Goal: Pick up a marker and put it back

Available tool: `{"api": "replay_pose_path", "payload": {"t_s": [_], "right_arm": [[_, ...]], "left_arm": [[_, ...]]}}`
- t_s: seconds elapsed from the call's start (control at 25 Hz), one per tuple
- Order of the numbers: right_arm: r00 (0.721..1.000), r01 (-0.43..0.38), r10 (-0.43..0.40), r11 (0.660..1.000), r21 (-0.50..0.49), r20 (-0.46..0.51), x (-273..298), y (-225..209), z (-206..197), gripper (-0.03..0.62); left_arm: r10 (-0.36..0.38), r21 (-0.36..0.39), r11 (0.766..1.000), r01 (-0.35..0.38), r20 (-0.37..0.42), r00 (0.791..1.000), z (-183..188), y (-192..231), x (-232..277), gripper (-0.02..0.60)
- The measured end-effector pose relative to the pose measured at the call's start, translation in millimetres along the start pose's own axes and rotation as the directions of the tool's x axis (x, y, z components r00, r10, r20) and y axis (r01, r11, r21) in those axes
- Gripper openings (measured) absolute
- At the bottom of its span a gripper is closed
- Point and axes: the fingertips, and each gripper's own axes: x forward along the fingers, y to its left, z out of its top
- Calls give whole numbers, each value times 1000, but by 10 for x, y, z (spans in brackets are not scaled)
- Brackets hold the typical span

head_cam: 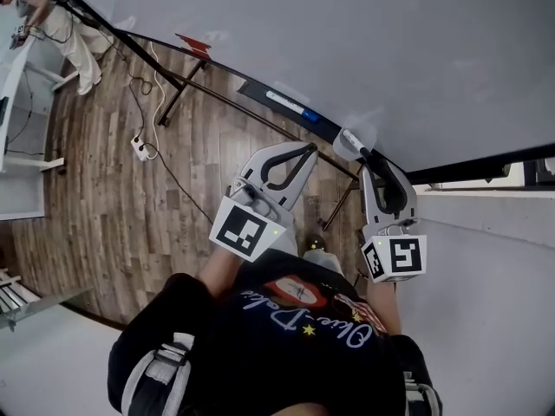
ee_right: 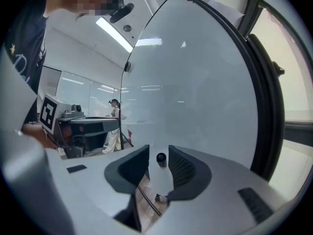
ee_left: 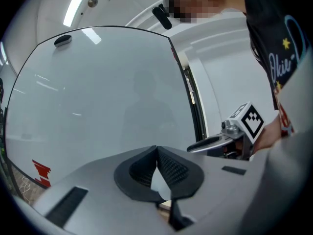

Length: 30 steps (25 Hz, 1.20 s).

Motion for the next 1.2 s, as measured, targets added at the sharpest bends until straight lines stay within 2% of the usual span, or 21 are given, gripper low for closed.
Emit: {"api": "replay_pose_path", "payload": {"t_s": [0.48, 0.92, 1.2], "right_arm": [[992, 116, -115, 993, 7, -56, 198, -70, -182, 109], [973, 215, -214, 977, -1, -91, 278, -97, -263, 94], [966, 241, -242, 970, -22, -85, 351, -132, -231, 77]], "left_arm": [[-73, -32, 997, 73, 10, 997, -102, 201, 40, 3], [-148, -21, 989, 148, 23, 989, -111, 338, 103, 5], [-168, -14, 986, 168, 24, 985, -125, 425, 175, 5]]}}
